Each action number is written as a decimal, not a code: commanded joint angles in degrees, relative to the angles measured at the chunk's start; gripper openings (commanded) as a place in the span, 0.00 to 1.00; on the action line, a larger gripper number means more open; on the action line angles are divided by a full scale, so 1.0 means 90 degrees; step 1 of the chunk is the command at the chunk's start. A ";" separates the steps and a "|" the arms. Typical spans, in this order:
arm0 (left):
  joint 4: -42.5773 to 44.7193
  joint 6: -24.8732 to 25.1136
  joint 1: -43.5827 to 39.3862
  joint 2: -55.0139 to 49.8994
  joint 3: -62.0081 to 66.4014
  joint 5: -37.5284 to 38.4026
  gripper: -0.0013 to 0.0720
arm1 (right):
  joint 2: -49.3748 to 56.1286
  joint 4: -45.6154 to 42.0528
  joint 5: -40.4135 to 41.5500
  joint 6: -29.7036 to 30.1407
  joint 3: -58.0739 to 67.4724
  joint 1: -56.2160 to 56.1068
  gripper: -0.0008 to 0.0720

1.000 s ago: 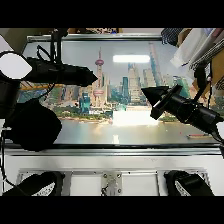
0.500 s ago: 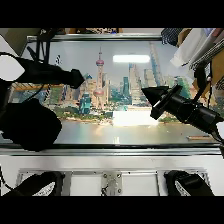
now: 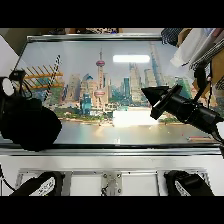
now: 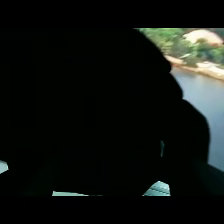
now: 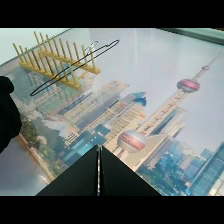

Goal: Fold the clothes and pants, and hang the long-sleeved shirts on hangers.

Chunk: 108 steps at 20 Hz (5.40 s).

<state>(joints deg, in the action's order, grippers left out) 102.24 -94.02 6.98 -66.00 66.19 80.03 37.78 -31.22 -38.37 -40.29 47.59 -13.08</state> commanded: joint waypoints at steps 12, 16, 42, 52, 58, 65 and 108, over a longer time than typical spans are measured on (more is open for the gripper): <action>0.0119 -0.0588 0.0901 0.0134 -0.1914 -0.1685 0.04 | -0.0002 0.0000 -0.0002 0.0000 0.0002 -0.0005 0.03; 0.0129 -0.0430 0.0138 0.1370 -0.0556 -0.0930 0.04 | -0.0002 0.0002 -0.0002 0.0000 0.0002 -0.0005 0.03; 0.0024 -0.1316 -0.4760 -0.0537 0.4928 -0.1183 0.04 | -0.0255 -0.1336 -0.0389 -0.0840 -0.0022 0.3011 0.04; -0.1542 -0.1314 -0.3184 -0.1311 0.2429 -0.1302 0.04 | 0.2844 -0.1443 -0.1894 -0.1795 -0.1005 0.1870 0.91; -0.1542 -0.1314 -0.3191 -0.1304 0.2021 -0.1294 0.04 | 0.4529 0.0595 -0.0362 -0.1287 -0.0806 -0.0216 0.91; -0.1542 -0.1117 -0.3237 -0.0945 0.2025 -0.1008 0.04 | 0.3871 -0.1207 -0.0610 -0.0780 -0.0044 0.0083 0.03; -0.6377 0.0061 -0.1110 -0.2144 -0.1379 -0.4641 0.98 | 0.2885 -0.2181 -0.0342 -0.4840 -0.1792 0.2161 0.95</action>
<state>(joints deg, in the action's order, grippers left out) 48.25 -94.87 -3.05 -83.35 53.91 42.48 61.01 -54.59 -47.46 -83.85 31.83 11.97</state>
